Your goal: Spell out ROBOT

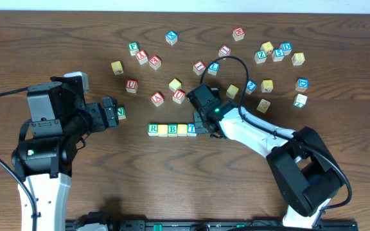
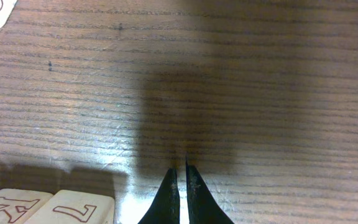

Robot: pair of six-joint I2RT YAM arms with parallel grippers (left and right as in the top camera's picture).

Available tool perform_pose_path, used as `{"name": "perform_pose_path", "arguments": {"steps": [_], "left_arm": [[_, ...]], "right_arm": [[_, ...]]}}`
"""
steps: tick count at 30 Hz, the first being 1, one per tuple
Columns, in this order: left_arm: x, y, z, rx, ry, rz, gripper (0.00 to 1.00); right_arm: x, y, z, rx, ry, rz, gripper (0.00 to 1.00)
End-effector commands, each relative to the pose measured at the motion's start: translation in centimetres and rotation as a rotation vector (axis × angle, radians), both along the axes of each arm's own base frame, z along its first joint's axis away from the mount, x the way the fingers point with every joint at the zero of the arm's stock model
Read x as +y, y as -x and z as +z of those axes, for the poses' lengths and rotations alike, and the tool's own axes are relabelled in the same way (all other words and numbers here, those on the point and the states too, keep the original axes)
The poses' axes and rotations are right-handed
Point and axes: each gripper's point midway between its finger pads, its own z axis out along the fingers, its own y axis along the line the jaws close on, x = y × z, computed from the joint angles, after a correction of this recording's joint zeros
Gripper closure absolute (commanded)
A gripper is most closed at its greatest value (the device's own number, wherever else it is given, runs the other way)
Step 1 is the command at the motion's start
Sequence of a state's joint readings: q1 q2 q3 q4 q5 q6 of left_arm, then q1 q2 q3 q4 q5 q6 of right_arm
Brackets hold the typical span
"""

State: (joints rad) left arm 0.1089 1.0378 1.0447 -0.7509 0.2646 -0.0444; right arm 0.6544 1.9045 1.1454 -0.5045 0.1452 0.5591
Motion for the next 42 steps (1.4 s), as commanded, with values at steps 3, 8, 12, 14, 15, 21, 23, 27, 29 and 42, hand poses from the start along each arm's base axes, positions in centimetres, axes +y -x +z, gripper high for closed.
{"name": "perform_pose_path", "arguments": {"steps": [3,8,12,14,15,21,23,27,29,42], "left_arm": [[-0.1,-0.3,1.0,-0.028,-0.004,-0.015,0.02],[-0.1,-0.3,1.0,-0.028,-0.004,-0.014,0.02],[-0.1,-0.3,1.0,-0.028,-0.004,-0.014,0.02],[-0.1,-0.3,1.0,-0.028,-0.004,-0.014,0.02],[-0.1,-0.3,1.0,-0.028,-0.004,-0.014,0.02],[-0.1,-0.3,1.0,-0.028,-0.004,-0.014,0.02],[-0.1,-0.3,1.0,-0.028,-0.004,-0.014,0.02],[-0.1,-0.3,1.0,-0.028,-0.004,-0.014,0.02],[-0.1,-0.3,1.0,-0.028,-0.004,-0.014,0.02],[-0.1,-0.3,1.0,-0.028,-0.004,-0.014,0.02]], "right_arm": [[0.9,-0.2,1.4,0.005,-0.061,0.002,0.99],[1.5,0.6,2.4,0.030,-0.107,0.020,0.99],[1.2,1.1,2.2,0.053,-0.097,0.021,0.99],[1.3,1.4,2.2,0.063,-0.099,0.023,0.99],[1.3,1.4,2.2,0.066,-0.102,0.025,0.99],[1.5,1.5,2.2,0.069,-0.107,0.028,0.99],[1.8,1.6,2.2,0.077,-0.123,0.042,0.99],[2.3,1.6,2.3,0.078,-0.148,0.057,0.99],[2.4,1.5,2.4,0.074,-0.151,0.066,0.99],[3.4,1.5,2.7,0.062,-0.179,0.111,0.99]]}}
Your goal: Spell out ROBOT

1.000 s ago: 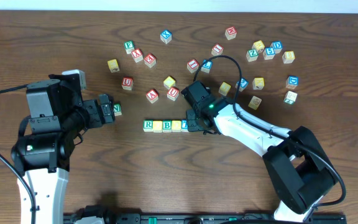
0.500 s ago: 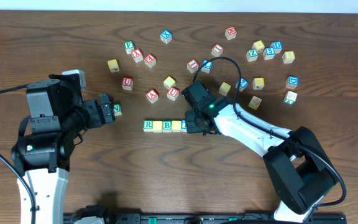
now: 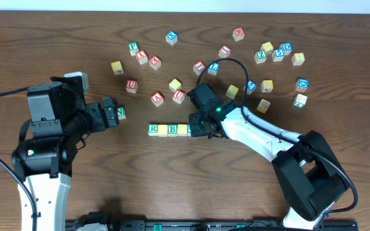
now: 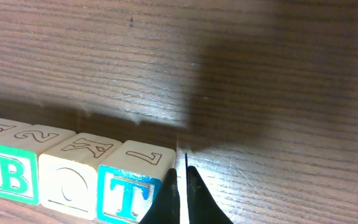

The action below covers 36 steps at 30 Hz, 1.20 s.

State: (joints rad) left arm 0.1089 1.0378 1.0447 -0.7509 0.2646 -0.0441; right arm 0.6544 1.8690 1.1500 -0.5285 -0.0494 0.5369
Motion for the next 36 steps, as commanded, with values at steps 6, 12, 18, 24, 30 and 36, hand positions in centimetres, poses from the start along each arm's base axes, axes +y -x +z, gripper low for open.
{"name": "perform_pose_path", "arguments": {"steps": [6,12,18,24,30,36], "left_arm": [[-0.1,-0.3,1.0,-0.027,-0.004,-0.014,0.02],[-0.1,-0.3,1.0,-0.027,-0.004,-0.014,0.02],[-0.1,-0.3,1.0,-0.027,-0.004,-0.014,0.02],[-0.1,-0.3,1.0,-0.027,-0.004,-0.014,0.02],[-0.1,-0.3,1.0,-0.028,-0.004,-0.014,0.02],[-0.1,-0.3,1.0,-0.028,-0.004,-0.014,0.02]], "right_arm": [[1.7,-0.1,1.6,-0.047,-0.036,0.055,0.99],[1.6,-0.2,1.6,-0.051,-0.030,0.052,0.99],[0.6,-0.8,1.5,-0.079,0.019,0.015,0.99],[-2.2,-2.5,2.5,-0.153,0.132,-0.054,0.99],[-5.3,-4.8,9.0,-0.298,0.186,-0.078,0.99],[-6.4,-4.8,16.1,-0.471,0.138,-0.078,0.01]]}}
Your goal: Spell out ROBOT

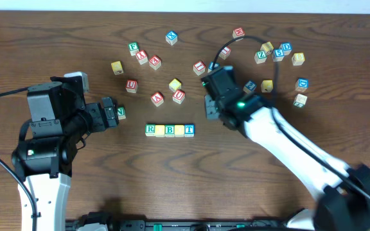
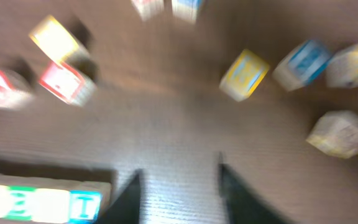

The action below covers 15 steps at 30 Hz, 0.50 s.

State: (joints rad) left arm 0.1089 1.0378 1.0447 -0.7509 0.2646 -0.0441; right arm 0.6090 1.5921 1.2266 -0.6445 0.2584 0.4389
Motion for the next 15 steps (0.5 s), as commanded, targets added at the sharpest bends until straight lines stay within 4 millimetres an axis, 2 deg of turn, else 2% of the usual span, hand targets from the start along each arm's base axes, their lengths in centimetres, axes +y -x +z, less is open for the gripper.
{"name": "perform_pose_path", "arguments": {"steps": [1,4,15], "left_arm": [[-0.1,-0.3,1.0,-0.027,-0.004,-0.014,0.02],[-0.1,-0.3,1.0,-0.027,-0.004,-0.014,0.02],[-0.1,-0.3,1.0,-0.027,-0.004,-0.014,0.02]], "right_arm": [[-1.0,-0.2,4.4,-0.116,0.006,0.012,0.01],[-1.1,0.1,5.7,-0.141,-0.012,0.013,0.01],[-1.1,0.2,5.7,-0.139,-0.014,0.014,0.01]]}}
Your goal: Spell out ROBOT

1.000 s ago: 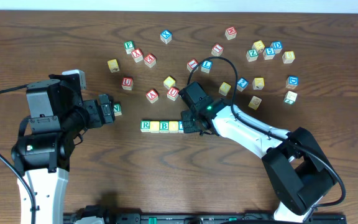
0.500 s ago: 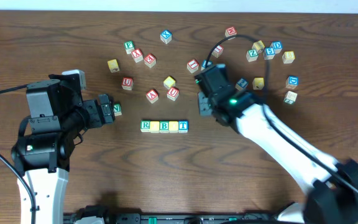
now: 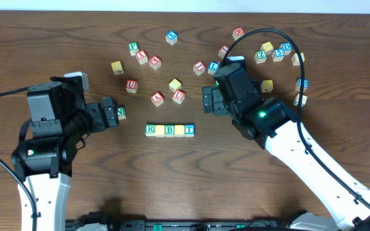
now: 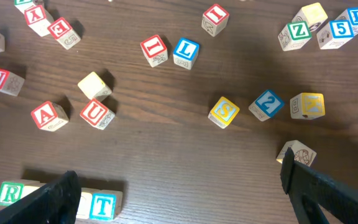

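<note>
A row of five blocks lies mid-table: R (image 3: 151, 129), a pale block, B (image 3: 169, 130), another pale block, and T (image 3: 189, 129). The wrist view shows R (image 4: 8, 193) and T (image 4: 103, 205) at bottom left, partly behind a finger (image 4: 61, 199). My right gripper (image 3: 211, 101) hangs wide open and empty above the table, up and right of the T. My left gripper (image 3: 110, 112) rests at the left, with a green N block (image 3: 120, 113) at its tip. Whether it grips that block is unclear.
Loose letter blocks are scattered beyond the row: red A (image 4: 47, 116), red U (image 4: 95, 112), a blank yellow one (image 4: 94, 85), I (image 4: 153, 50), L (image 4: 185, 53), yellow S (image 4: 224, 112), blue 2 (image 4: 266, 104). More lie at the far right near Z (image 4: 293, 34).
My right gripper has moved a little further right and higher. Its view now takes in the scattered blocks sharply. The row and the left arm are unchanged.
My right gripper was shut and low on the table just right of the T. Then it was shut against the T's right side, and the row sat slightly further left. Later it was open and away to the upper right, and now it hangs higher still.
</note>
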Robot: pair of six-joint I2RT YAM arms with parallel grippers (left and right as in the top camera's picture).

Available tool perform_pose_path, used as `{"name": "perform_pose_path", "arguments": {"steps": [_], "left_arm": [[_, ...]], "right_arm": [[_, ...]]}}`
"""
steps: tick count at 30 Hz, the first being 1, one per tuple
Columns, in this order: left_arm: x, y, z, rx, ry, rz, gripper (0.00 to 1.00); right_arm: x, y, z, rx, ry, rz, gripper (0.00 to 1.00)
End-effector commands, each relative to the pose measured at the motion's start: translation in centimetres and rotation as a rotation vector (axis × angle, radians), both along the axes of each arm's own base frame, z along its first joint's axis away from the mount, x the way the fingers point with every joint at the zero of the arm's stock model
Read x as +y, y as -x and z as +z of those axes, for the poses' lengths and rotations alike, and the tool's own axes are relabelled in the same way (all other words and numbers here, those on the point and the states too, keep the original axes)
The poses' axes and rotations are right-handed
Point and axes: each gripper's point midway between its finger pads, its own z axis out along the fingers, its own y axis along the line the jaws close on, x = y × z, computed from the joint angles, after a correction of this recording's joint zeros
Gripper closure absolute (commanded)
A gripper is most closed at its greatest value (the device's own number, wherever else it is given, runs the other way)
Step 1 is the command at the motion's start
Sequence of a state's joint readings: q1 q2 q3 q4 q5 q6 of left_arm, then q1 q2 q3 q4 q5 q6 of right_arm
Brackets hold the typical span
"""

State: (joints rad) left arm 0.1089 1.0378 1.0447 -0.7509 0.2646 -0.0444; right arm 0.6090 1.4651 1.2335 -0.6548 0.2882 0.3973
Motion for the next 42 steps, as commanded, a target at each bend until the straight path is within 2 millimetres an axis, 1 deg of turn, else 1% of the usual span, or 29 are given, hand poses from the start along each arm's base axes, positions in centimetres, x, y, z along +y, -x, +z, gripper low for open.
{"name": "perform_pose_path", "arguments": {"steps": [1,18,20,23,26,27,28,29,30,32,34,37,40,42], "left_arm": [[-0.1,-0.3,1.0,-0.028,-0.004,-0.014,0.02],[-0.1,-0.2,1.1,-0.032,-0.005,-0.015,0.02],[0.1,0.5,1.3,-0.035,-0.016,-0.005,0.02],[-0.4,1.8,1.5,-0.062,-0.020,-0.016,0.02],[-1.3,4.2,1.2,-0.130,-0.044,-0.041,0.02],[-1.7,4.9,1.2,-0.172,-0.049,-0.055,0.02],[-2.3,5.8,1.5,-0.258,-0.053,-0.078,0.02],[-2.5,6.2,1.9,-0.315,-0.054,-0.085,0.02],[-2.7,6.6,2.4,-0.385,-0.056,-0.090,0.02],[-2.4,7.1,3.6,-0.514,-0.073,-0.071,0.02],[-2.1,7.2,4.5,-0.594,-0.086,-0.051,0.02],[-1.7,7.2,7.1,-0.814,-0.118,-0.032,0.02],[-1.7,7.4,9.0,-0.993,-0.132,-0.025,0.02],[-1.7,7.6,9.8,-1.111,-0.136,-0.016,0.02]], "right_arm": [[-0.3,-0.2,0.6,-0.020,0.011,-0.002,0.01],[-0.2,-0.2,0.6,-0.020,0.011,-0.001,0.01],[-0.2,-0.2,0.6,-0.020,0.011,-0.001,0.01],[-0.2,-0.2,0.6,-0.020,0.011,-0.001,0.01],[-0.2,-0.2,0.6,-0.020,0.011,-0.001,0.01],[-0.2,-0.2,0.6,-0.020,0.011,-0.001,0.01],[-0.2,-0.2,0.6,-0.020,0.011,-0.001,0.01],[-0.2,-0.2,0.6,-0.020,0.011,-0.001,0.01],[-0.2,-0.2,0.6,-0.020,0.011,-0.001,0.01],[-0.2,-0.2,0.6,-0.020,0.011,-0.001,0.01],[-0.2,-0.2,0.6,-0.020,0.011,-0.001,0.01],[-0.2,-0.2,0.6,-0.020,0.011,-0.001,0.01],[-0.2,-0.2,0.6,-0.020,0.011,-0.001,0.01],[-0.2,-0.2,0.6,-0.020,0.011,-0.001,0.01]]}}
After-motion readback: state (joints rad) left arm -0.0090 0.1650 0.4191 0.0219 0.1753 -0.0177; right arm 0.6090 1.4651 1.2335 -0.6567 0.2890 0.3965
